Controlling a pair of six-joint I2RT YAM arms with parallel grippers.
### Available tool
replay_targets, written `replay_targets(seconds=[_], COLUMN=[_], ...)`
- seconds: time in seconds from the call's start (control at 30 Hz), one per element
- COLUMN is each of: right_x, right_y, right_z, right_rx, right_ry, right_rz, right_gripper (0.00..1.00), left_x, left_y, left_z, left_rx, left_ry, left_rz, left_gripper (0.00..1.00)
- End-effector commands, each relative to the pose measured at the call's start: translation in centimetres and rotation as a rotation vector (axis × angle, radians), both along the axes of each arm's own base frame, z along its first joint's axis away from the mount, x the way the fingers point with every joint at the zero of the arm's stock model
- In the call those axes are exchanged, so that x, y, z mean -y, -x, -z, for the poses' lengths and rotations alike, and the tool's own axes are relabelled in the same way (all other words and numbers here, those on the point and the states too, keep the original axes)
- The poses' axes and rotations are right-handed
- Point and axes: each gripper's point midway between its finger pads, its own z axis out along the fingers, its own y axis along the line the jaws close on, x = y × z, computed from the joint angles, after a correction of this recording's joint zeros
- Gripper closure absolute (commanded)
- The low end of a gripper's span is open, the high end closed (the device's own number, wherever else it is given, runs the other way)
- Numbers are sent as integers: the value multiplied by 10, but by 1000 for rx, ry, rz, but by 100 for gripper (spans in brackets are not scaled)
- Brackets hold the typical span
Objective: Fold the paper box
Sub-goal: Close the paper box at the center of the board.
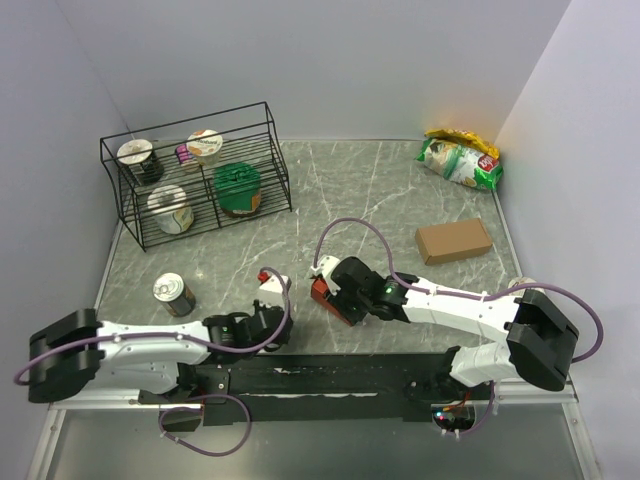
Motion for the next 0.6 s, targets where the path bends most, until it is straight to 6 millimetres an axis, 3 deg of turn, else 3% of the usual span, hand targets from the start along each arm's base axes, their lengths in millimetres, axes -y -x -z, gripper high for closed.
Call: replay_targets(seconds=[0.0, 0.07, 0.17, 0.27, 0.3, 0.33, 0.37, 0.57], right_x=[-15, -15, -16, -17, -17, -18, -19, -18], right_y=[-9, -8, -6, -4, -4, -1, 2, 8], right_z=[-20, -19, -19, -19, -19, -18, -17, -16], right_rx=[42, 34, 26, 14, 24, 4, -5, -32], right_ry=[-68, -68, -66, -71, -65, -64, -66, -70], right_rz=[-5, -14, -23, -32, -52, -67, -74, -96], right_gripper=[73, 73, 73, 73, 73, 73, 73, 73], left_x=[22, 20, 8, 5, 15, 21, 27, 58], left_y=[-9, -12, -32, -48, -45, -48, -54, -54], left_z=[-57, -82, -111, -118, -129, -120, -134, -134], left_rx=[130, 186, 269, 268, 283, 259, 281, 255], left_ry=[180, 252, 343, 362, 406, 373, 370, 334], left_rz=[145, 198, 233, 290, 372, 396, 418, 637], left_gripper=[53, 34, 18, 17, 18, 19, 22, 39])
